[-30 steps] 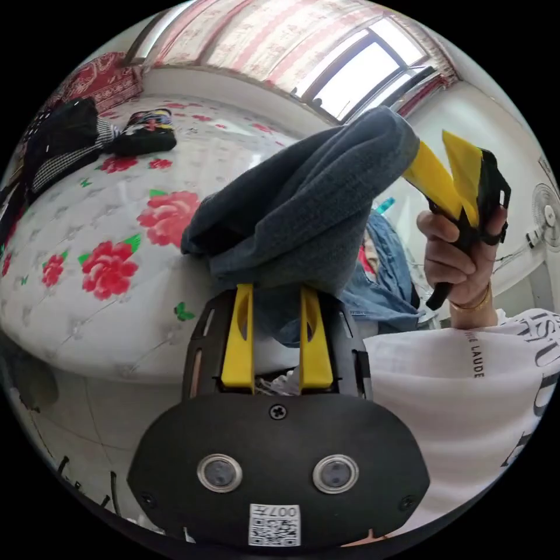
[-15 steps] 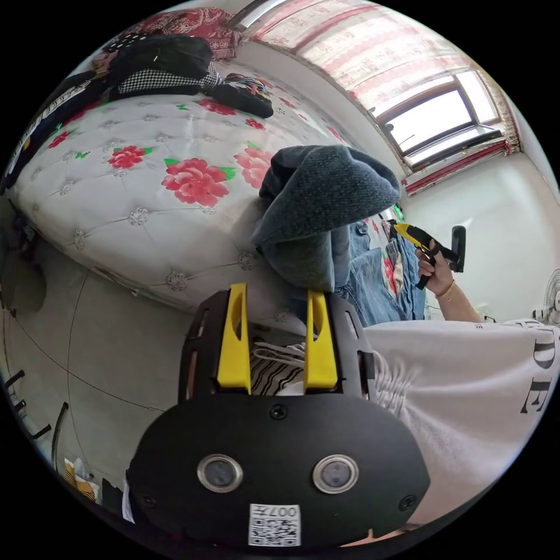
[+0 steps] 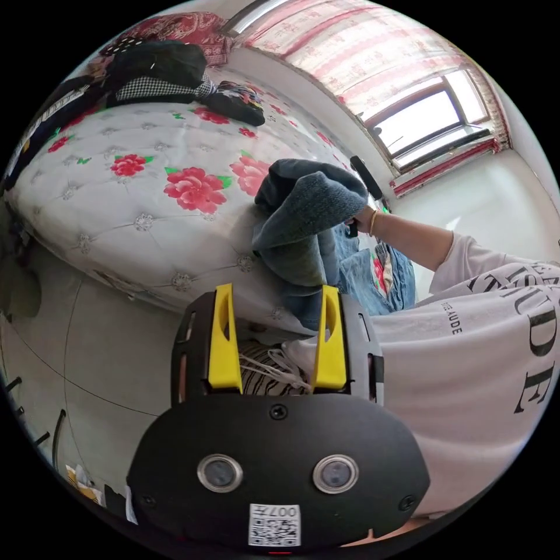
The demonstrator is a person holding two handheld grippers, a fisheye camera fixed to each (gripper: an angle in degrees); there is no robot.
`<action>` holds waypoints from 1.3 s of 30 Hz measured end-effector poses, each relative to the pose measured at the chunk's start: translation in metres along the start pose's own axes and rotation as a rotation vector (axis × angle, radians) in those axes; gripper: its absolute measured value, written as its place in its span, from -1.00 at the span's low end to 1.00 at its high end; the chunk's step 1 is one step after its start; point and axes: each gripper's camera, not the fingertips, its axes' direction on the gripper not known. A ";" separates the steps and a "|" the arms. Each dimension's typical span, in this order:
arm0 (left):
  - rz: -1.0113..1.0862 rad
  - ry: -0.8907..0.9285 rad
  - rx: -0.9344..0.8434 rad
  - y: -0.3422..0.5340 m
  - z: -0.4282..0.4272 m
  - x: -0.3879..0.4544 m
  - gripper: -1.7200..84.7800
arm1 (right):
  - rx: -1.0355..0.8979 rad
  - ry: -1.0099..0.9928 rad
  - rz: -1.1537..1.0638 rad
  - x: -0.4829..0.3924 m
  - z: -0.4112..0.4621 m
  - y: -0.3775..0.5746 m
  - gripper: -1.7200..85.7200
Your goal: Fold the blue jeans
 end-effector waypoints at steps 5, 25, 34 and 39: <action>-0.167 0.070 0.008 -0.035 0.028 -0.032 -0.80 | 0.024 0.205 -0.183 -0.031 -0.006 0.012 -0.83; 0.178 0.042 0.144 -0.206 0.036 0.090 -0.87 | 0.588 0.481 0.662 0.257 -0.291 0.244 -0.84; 0.210 -0.090 -0.100 -0.156 0.116 0.081 -0.67 | 0.442 0.144 0.618 0.226 -0.136 0.342 -0.85; 0.230 -0.087 -0.166 -0.170 0.155 0.082 -0.62 | 0.347 -0.099 0.662 0.206 -0.070 0.380 -0.87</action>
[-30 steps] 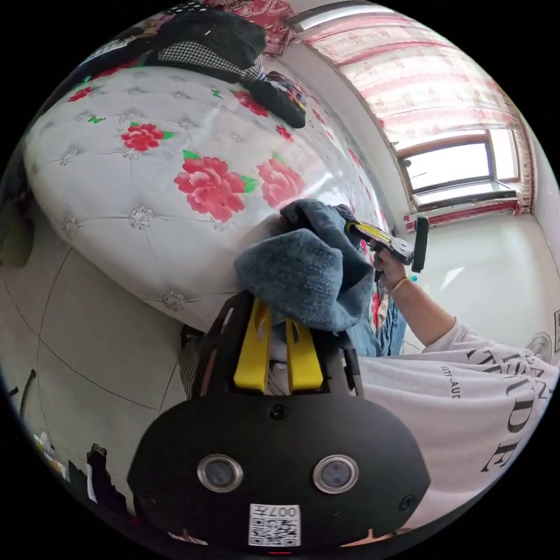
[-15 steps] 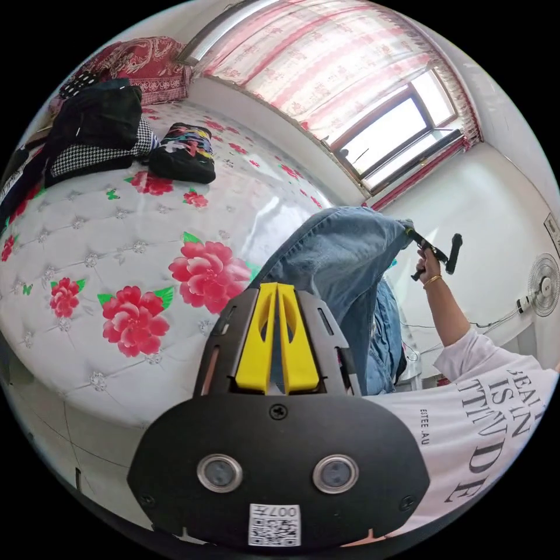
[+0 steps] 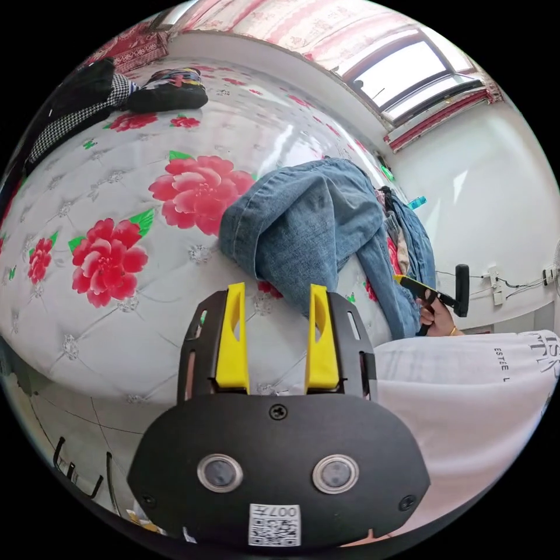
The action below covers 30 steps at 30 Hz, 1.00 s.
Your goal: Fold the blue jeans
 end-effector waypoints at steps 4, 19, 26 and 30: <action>0.049 -0.063 -0.035 -0.055 0.025 -0.006 -0.60 | -0.003 -0.006 -0.060 0.000 -0.007 -0.013 -0.83; 0.284 0.116 0.116 -0.032 -0.172 -0.008 -0.98 | 0.191 0.080 -0.063 0.008 -0.058 -0.108 -0.76; -0.069 -0.184 0.047 0.015 -0.235 -0.105 -0.98 | 0.136 0.162 -0.162 0.004 -0.036 -0.232 -0.72; -0.215 -0.137 0.094 0.023 -0.217 -0.127 -0.98 | 0.056 0.156 -0.205 -0.008 0.002 -0.305 -0.71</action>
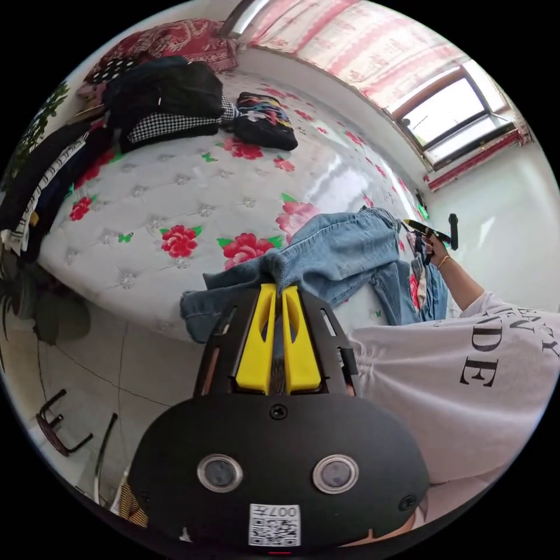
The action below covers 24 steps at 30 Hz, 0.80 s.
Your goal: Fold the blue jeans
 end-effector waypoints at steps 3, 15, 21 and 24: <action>-0.072 0.012 0.022 -0.008 0.004 -0.009 -0.98 | -0.081 -0.004 -0.028 -0.002 0.037 -0.041 -0.70; -0.061 -0.079 0.033 -0.046 -0.014 0.007 -0.98 | 0.111 -0.180 -0.014 0.022 -0.049 -0.020 -0.83; 0.186 -0.116 0.062 -0.043 -0.047 0.065 -0.98 | 0.638 -0.077 0.059 0.036 -0.253 0.113 -0.86; 0.289 -0.070 0.107 -0.025 -0.073 0.092 -0.98 | 0.845 0.042 0.140 0.035 -0.336 0.199 -0.86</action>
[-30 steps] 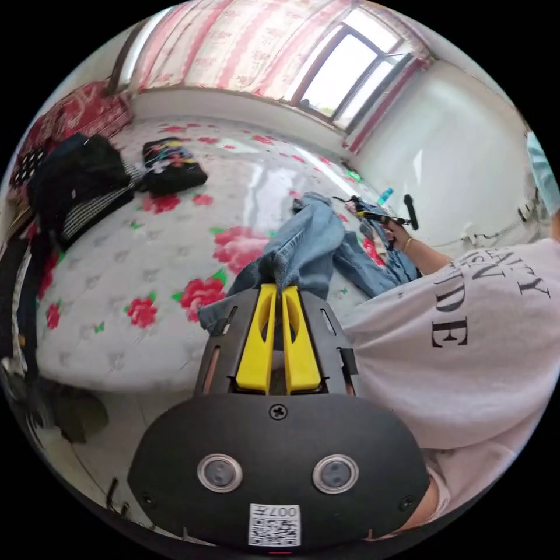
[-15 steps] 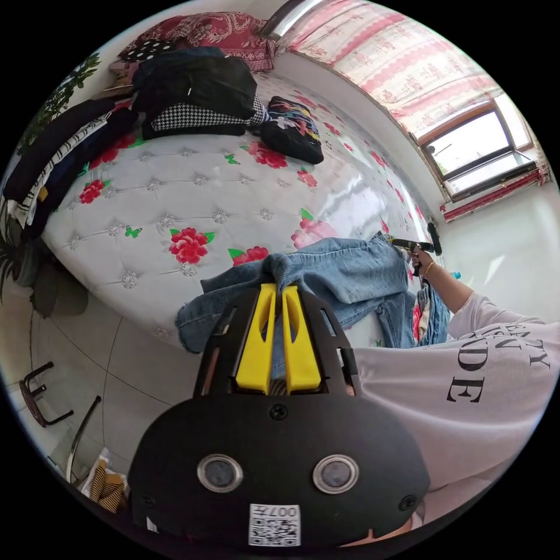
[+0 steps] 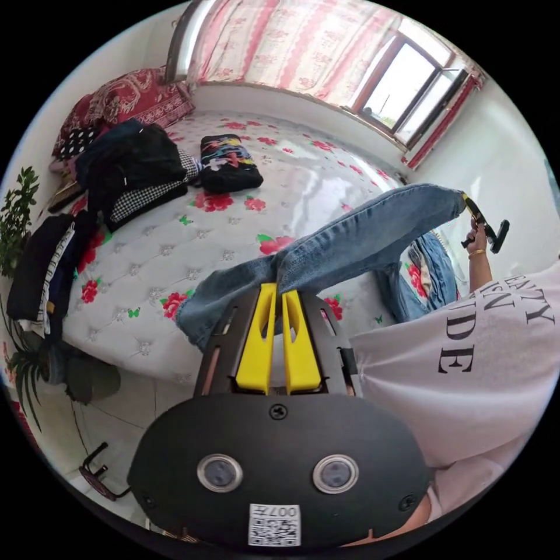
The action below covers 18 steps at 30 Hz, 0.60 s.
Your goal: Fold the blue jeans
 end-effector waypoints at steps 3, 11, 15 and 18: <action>0.095 0.038 0.122 0.006 -0.052 0.032 -0.98 | 0.170 0.128 -0.022 -0.005 -0.101 -0.005 -0.86; 0.186 -0.031 0.313 -0.020 -0.147 0.083 -0.98 | 0.311 0.253 -0.143 -0.035 -0.150 -0.053 -0.85; 0.293 -0.136 0.273 -0.061 -0.130 0.090 -0.97 | 0.143 0.212 -0.156 -0.021 -0.031 -0.094 -0.84; 0.271 -0.066 0.176 -0.123 -0.064 0.062 -0.95 | -0.085 0.232 -0.112 -0.003 0.106 -0.107 -0.81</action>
